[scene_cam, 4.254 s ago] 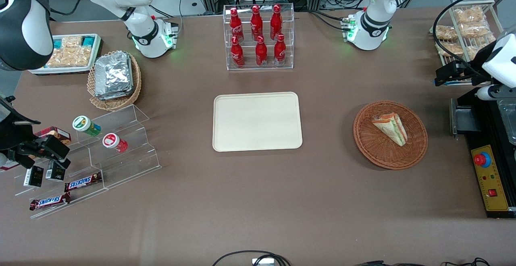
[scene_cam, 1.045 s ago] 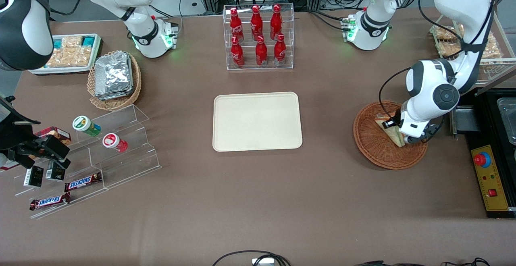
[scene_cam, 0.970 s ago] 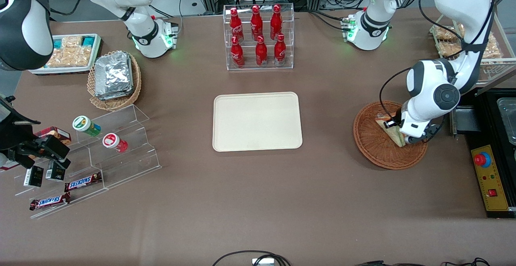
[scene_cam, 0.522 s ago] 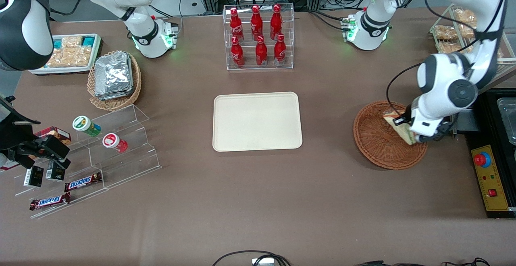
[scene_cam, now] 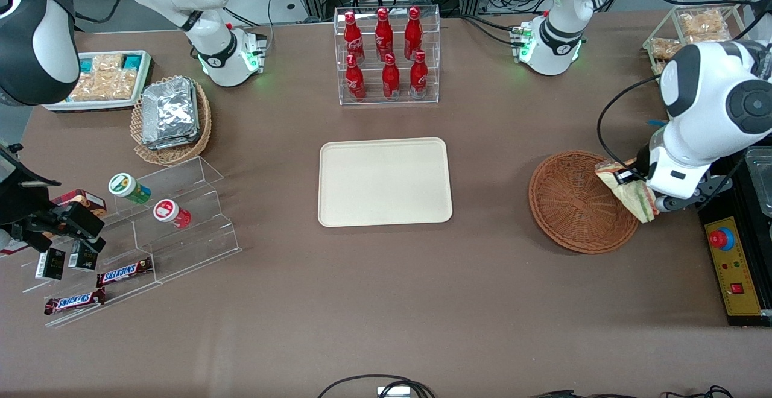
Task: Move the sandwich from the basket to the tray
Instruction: 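Close the left gripper on the sandwich and lift it from the basket, then carry the sandwich with the left gripper over the cream tray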
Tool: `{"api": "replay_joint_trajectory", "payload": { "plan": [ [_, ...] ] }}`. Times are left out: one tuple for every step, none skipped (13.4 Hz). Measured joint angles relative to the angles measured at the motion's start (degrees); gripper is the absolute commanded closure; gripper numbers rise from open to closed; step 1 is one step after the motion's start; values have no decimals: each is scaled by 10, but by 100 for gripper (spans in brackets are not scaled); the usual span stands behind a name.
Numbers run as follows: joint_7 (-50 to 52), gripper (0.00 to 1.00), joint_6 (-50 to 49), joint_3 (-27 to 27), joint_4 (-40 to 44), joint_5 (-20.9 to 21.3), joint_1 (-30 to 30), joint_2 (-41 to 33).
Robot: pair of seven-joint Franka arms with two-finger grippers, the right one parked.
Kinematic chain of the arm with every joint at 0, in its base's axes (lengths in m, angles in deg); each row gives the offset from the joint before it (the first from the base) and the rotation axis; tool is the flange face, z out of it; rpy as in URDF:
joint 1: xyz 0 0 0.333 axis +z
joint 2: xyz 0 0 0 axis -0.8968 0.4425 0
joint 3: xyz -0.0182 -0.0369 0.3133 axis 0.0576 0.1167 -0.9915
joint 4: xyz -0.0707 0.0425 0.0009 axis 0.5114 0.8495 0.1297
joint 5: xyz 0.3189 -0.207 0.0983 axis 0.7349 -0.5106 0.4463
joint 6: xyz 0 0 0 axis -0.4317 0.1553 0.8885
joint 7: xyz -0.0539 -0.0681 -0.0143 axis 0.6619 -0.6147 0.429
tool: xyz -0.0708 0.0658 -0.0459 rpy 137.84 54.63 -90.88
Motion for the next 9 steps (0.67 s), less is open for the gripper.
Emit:
{"api": "replay_joint_trajectory", "payload": {
  "plan": [
    [-2,100,-4,19,11,0,-1,0],
    [-2,100,-7,41,19,0,-1,0],
    [-2,100,-8,64,23,0,-2,-1],
    [-2,100,-8,87,25,0,-3,-1],
    [-2,100,-8,108,26,0,-4,-1],
    [-3,100,-7,130,26,0,-4,-1],
    [-3,100,-7,153,26,0,-5,0],
    [-3,100,-7,177,26,0,-6,1],
    [-3,100,-7,200,26,0,-7,4]
  ]
}}
